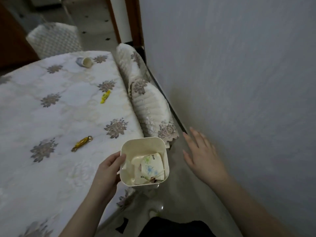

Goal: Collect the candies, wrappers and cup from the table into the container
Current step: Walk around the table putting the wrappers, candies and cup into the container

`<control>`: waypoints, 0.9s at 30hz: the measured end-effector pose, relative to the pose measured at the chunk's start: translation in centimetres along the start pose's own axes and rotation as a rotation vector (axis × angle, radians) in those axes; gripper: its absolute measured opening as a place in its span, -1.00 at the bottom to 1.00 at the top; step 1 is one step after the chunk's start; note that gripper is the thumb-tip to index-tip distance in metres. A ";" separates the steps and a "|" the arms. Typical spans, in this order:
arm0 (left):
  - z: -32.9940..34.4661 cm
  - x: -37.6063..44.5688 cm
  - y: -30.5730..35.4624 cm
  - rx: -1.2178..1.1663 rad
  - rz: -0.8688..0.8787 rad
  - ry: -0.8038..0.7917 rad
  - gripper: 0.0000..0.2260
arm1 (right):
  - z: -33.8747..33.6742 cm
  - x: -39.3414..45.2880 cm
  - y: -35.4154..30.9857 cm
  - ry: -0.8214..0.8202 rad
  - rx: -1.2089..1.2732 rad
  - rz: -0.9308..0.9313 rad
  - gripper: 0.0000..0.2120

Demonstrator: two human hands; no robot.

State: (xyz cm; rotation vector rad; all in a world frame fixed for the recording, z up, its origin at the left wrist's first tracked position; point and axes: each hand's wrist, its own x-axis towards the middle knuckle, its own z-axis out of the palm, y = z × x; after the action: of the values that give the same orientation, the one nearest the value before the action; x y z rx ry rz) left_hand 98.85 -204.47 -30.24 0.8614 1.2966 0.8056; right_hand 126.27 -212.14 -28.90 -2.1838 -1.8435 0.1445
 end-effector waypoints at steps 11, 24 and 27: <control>-10.6 1.9 0.3 -0.133 0.027 0.217 -0.84 | 4.8 9.0 -8.8 -0.154 -0.004 -0.283 -0.47; -15.0 0.2 -3.6 -0.295 0.020 0.522 -0.82 | 13.7 12.6 -14.7 -0.454 -0.084 -0.632 -0.44; -14.6 0.0 -4.2 -0.316 0.012 0.598 -0.83 | 15.5 13.0 -15.4 -0.494 -0.105 -0.703 -0.46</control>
State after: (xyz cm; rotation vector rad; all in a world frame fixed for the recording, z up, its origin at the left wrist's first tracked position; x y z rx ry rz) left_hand 84.47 -205.28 -34.98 0.3796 1.6174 1.2993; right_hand 110.06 -194.91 -38.19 -1.5037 -2.8265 0.4733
